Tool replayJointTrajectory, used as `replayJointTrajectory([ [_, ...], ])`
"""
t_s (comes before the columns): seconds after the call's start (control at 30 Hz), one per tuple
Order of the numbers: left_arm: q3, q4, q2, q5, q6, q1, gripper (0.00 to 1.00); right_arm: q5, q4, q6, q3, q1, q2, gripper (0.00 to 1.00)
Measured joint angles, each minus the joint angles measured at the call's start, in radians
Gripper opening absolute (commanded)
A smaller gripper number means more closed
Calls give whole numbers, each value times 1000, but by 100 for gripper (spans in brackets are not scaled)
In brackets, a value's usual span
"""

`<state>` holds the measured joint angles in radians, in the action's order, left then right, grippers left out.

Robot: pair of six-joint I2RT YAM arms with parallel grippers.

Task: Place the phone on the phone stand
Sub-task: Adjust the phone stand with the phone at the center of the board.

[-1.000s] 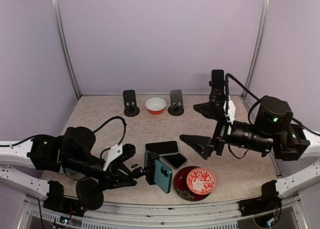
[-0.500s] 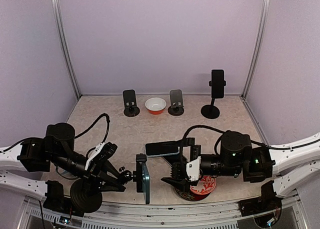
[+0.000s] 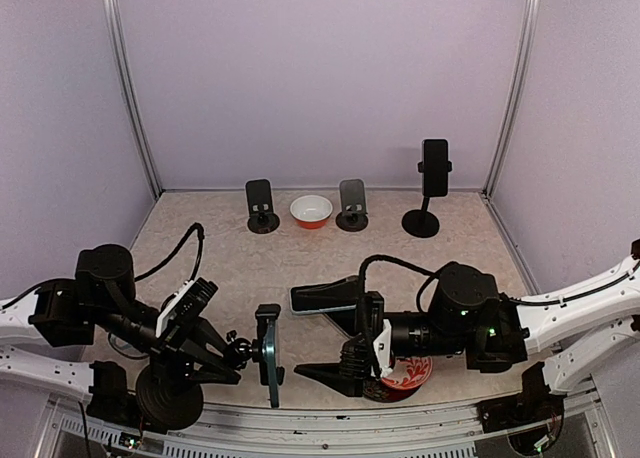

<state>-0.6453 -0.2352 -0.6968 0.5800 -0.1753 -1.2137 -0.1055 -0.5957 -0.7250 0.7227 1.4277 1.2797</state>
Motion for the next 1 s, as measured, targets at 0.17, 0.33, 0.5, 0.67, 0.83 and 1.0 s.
replayJointTrajectory([
  [0.17,6,10,0,4,-5,2,0,-12,-22,14,30,10,24,100],
  [0.33,17,19,-3,26,-8,2,0,-24,-23,19,58,17,54,100],
  [0.5,17,26,-3,34,-8,2,0,-41,-22,20,80,18,86,100],
  [0.67,18,31,-1,37,-12,2,0,-56,-19,34,108,19,116,100],
  [0.83,24,49,-2,33,-18,2,0,-55,-16,65,124,24,124,100],
  [1.0,24,56,-5,26,-20,2,0,-48,-20,97,137,30,126,100],
])
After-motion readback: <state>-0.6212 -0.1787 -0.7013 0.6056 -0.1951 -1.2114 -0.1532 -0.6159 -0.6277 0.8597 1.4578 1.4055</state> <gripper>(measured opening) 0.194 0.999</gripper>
